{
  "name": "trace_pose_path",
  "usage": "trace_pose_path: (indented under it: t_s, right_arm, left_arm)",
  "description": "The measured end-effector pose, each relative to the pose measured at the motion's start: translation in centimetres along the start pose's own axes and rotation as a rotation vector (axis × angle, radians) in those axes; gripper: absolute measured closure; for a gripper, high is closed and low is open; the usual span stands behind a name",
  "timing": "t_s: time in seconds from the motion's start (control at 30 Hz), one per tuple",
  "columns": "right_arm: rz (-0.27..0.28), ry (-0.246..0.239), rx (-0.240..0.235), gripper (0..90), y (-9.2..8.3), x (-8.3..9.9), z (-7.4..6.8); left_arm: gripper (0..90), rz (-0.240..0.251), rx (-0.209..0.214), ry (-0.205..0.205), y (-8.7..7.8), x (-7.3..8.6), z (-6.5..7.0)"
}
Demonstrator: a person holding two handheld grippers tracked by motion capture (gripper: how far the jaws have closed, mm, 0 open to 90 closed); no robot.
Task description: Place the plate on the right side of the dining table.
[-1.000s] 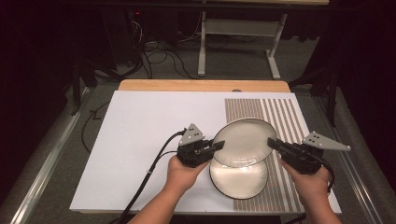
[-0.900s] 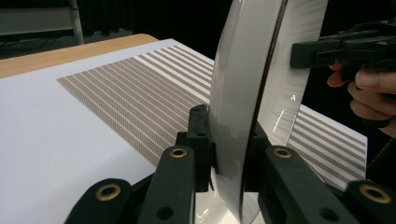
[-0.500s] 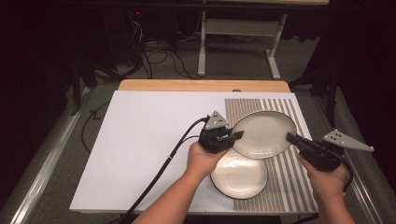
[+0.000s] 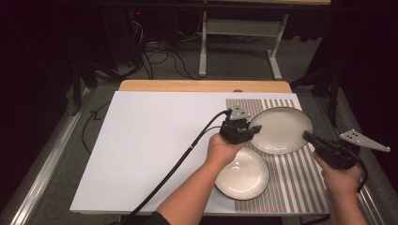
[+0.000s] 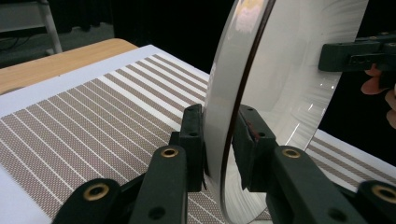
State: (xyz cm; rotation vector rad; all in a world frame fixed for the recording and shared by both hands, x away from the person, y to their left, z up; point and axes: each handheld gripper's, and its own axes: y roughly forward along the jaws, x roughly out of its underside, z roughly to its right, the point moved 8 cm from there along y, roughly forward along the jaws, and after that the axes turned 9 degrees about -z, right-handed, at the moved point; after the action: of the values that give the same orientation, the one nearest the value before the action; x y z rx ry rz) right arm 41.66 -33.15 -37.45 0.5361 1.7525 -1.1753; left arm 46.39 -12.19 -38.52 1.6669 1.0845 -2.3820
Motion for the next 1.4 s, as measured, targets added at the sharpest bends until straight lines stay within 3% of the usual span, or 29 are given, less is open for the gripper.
trace_pose_path:
  t_s: [0.43,0.6,1.07,1.3,1.4]
  right_arm:
    - [-0.041,0.016,0.040,88.2,1.2,1.3,1.5]
    - [-0.071,0.024,0.047,88.2,1.7,2.2,1.8]
    - [-0.113,0.010,0.051,88.2,2.2,3.4,1.4]
    - [-0.115,0.011,0.053,88.2,2.3,3.6,1.4]
    - [-0.117,0.008,0.061,88.3,2.4,3.6,1.4]
  left_arm:
    - [71.7,-0.035,0.010,-0.054,2.8,1.0,-0.9]
    - [71.0,-0.074,0.009,-0.070,3.7,1.9,-1.1]
    - [70.4,-0.134,-0.001,-0.081,4.1,3.7,-1.3]
    - [70.3,-0.145,-0.011,-0.097,4.1,3.7,-1.2]
    - [70.4,-0.152,-0.034,-0.087,4.0,3.7,-1.3]
